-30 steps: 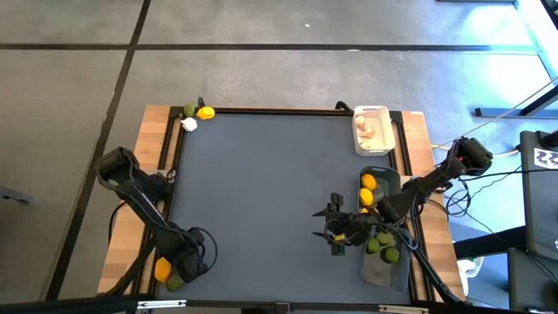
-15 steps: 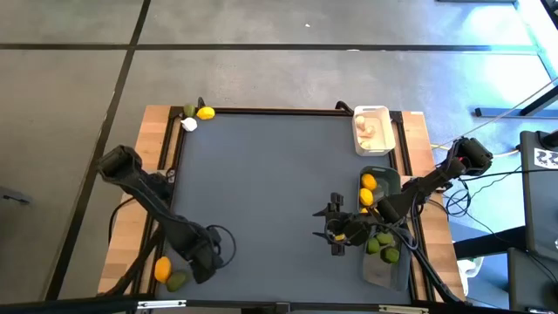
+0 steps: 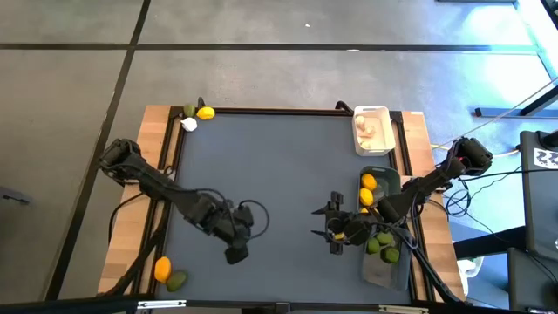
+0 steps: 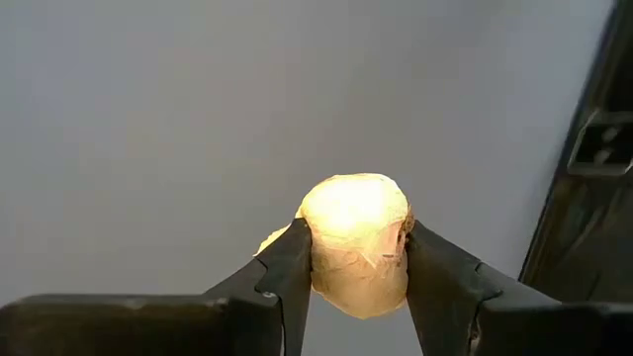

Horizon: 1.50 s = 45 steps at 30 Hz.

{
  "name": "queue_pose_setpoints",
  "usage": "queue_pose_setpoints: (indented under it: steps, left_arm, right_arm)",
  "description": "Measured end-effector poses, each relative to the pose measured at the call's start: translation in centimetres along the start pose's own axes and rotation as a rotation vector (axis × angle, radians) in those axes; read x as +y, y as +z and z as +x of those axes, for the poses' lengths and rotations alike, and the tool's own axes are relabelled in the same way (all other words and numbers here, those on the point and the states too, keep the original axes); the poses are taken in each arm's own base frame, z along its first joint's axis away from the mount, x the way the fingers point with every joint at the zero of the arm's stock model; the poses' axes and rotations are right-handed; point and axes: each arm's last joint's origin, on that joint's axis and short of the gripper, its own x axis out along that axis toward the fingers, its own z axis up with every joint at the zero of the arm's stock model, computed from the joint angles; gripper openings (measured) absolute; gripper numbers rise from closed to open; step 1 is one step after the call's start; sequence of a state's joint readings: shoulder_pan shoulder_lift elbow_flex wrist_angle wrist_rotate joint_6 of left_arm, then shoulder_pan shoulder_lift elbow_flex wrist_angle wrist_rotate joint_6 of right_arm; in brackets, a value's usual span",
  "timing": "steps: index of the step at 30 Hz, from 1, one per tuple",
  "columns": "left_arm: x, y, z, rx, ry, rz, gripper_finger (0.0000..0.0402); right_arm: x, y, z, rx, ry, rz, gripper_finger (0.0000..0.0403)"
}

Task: Sort produce into baskets
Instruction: Put the white garlic into the white bin

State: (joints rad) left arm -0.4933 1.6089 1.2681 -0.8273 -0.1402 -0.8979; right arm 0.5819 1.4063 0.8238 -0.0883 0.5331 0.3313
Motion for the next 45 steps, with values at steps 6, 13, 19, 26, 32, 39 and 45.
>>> queue_pose_setpoints:
  steps: [6,13,19,26,32,39,45]
  left_arm:
    - [0.5,3.0,0.1,-0.183,-0.040,0.045,0.0129]
    - [0.7,6.5,-0.3,-0.445,-0.094,0.093,0.0129]
    - [0.7,8.3,-1.0,-0.580,-0.157,0.096,0.0129]
    - [0.5,9.0,-1.3,-0.645,-0.196,0.080,0.0129]
    - [0.1,9.5,-0.8,-0.686,-0.231,0.040,0.0129]
    - [0.1,9.8,-0.3,-0.728,-0.213,-0.021,0.0129]
    - [0.1,9.9,-0.3,-0.745,-0.209,-0.033,0.0129]
  right_arm:
    - [0.2,0.7,0.0,-0.069,0.017,-0.029,0.0257]
    - [0.3,1.8,-0.2,-0.178,-0.032,-0.124,0.0257]
    - [0.5,2.9,-0.4,-0.275,-0.038,-0.237,0.0257]
    - [0.0,4.1,-0.4,-0.368,-0.050,-0.251,0.0257]
    - [-0.3,4.2,-0.3,-0.368,-0.066,-0.263,0.0257]
    - [-0.5,4.0,-0.2,-0.351,-0.111,-0.274,0.0257]
    - [-0.7,4.1,-0.3,-0.352,-0.207,-0.257,0.0257]
